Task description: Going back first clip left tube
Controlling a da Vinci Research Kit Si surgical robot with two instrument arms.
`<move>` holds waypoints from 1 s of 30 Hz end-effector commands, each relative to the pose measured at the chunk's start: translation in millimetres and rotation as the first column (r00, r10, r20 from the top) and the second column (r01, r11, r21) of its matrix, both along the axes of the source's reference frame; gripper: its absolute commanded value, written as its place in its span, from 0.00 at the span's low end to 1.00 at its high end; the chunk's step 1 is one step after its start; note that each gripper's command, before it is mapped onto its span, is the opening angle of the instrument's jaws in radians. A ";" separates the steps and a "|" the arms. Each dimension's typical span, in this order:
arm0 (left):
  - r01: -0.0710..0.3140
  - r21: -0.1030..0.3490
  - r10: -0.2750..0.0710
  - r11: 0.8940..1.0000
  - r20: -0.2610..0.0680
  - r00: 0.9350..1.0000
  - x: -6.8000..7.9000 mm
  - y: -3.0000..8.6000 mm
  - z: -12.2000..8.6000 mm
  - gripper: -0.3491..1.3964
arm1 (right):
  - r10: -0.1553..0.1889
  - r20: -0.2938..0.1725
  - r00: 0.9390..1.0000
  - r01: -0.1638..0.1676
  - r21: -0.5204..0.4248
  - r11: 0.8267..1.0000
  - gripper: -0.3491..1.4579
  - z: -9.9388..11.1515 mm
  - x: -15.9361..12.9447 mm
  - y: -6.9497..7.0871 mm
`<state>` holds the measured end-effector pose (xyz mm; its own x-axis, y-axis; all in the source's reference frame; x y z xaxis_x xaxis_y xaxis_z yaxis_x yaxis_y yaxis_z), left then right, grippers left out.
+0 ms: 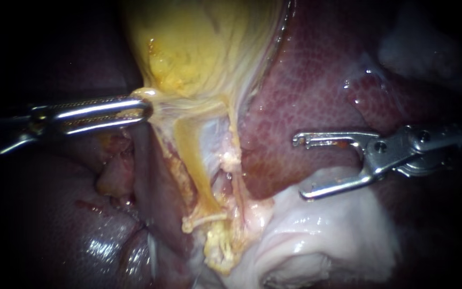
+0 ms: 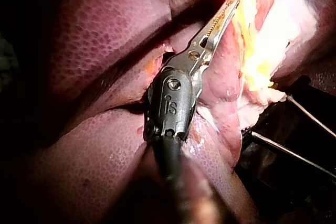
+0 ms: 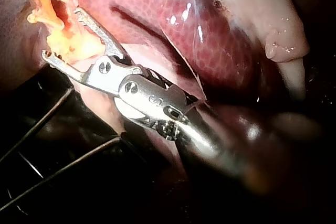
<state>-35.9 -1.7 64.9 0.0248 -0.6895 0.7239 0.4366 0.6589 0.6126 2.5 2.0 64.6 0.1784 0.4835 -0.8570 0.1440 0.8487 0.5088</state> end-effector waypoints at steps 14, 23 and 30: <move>-0.049 0.022 0.049 0.999 -0.021 0.999 -5.3 -2.2 7.0 0.00 | -0.004 0.004 1.000 0.004 -0.002 1.000 0.53 0.5 -0.9 -0.1; -0.066 0.026 0.066 0.997 -0.015 0.998 -7.4 -2.2 7.9 0.00 | -0.004 0.004 1.000 0.004 -0.002 1.000 0.53 0.5 -1.0 -0.1; -0.068 0.026 0.068 0.997 -0.014 0.998 -7.3 -2.3 7.8 0.00 | -0.002 0.006 1.000 0.002 -0.002 1.000 0.53 0.5 -1.0 -0.2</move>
<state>-43.2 -4.0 72.8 0.0832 -0.7041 0.7052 0.4014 0.6714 0.6230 1.6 1.8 65.1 0.1843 0.4811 -0.8571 0.1437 0.8495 0.5077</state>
